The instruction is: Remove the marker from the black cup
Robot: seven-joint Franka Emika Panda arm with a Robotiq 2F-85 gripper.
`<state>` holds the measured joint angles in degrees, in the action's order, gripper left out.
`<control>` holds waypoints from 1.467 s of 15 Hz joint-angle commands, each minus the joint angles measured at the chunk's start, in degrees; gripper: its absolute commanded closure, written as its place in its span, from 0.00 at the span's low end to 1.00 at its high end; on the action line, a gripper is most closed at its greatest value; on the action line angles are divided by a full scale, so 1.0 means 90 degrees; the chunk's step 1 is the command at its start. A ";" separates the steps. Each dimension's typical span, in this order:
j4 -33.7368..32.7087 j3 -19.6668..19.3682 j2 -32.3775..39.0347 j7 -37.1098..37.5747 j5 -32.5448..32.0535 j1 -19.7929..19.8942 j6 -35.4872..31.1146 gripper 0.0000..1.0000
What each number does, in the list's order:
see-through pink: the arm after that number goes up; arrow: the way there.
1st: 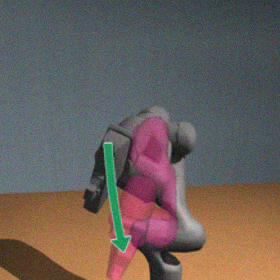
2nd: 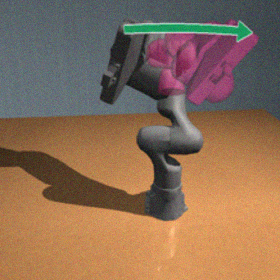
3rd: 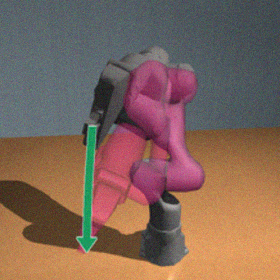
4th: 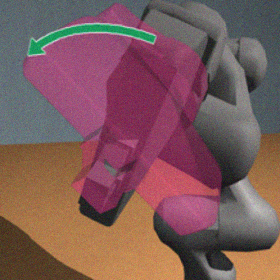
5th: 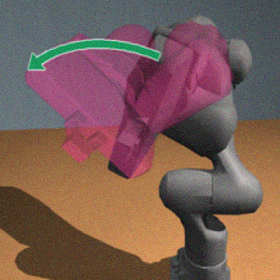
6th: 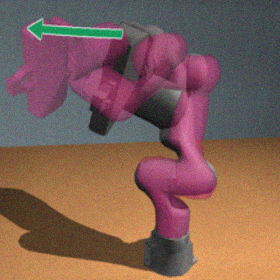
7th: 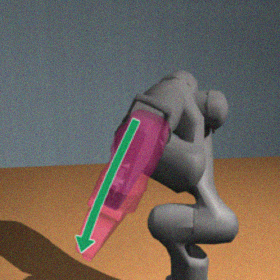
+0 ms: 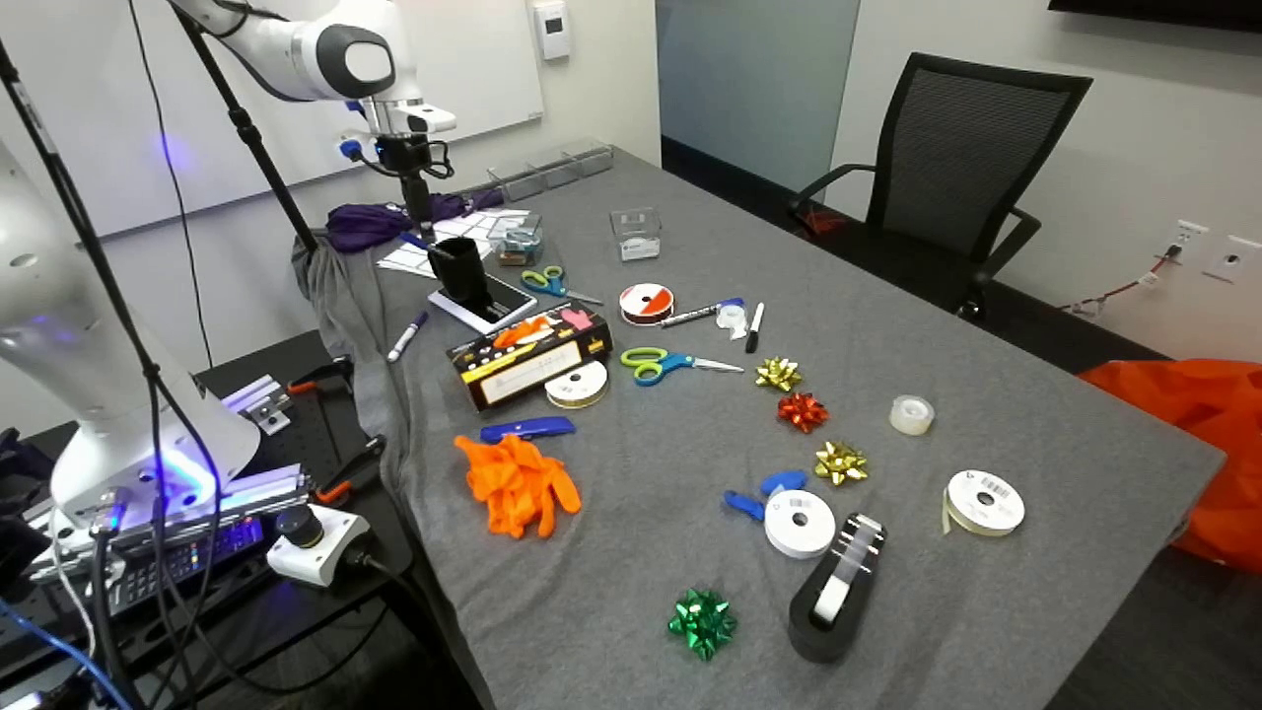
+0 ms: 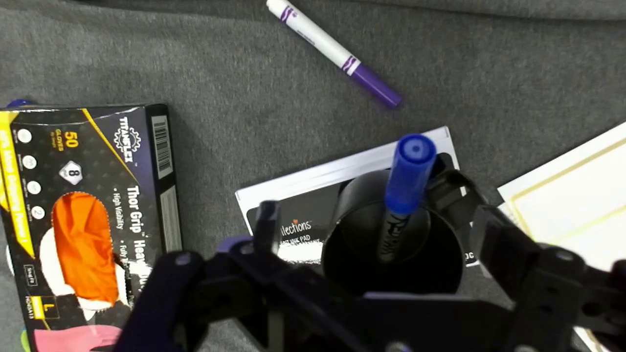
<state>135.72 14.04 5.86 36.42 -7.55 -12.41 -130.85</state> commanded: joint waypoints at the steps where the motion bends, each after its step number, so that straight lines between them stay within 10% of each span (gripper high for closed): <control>1: 0.0109 -0.0114 0.0172 0.0251 -0.0272 -0.0193 -0.0318 0.00; 5: 0.0286 -0.0111 0.0178 0.0269 -0.0317 -0.0308 -0.0456 0.00; 6: 0.0317 -0.0112 0.0184 0.0236 -0.0306 -0.0324 -0.0492 0.25; 17: 0.0381 -0.0095 0.0066 0.0112 -0.0109 -0.0347 -0.0418 0.97; 22: 0.0534 0.0002 -0.0352 -0.0275 0.0435 -0.0331 -0.0068 0.95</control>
<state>138.13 13.88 6.65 37.15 -7.10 -15.08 -133.17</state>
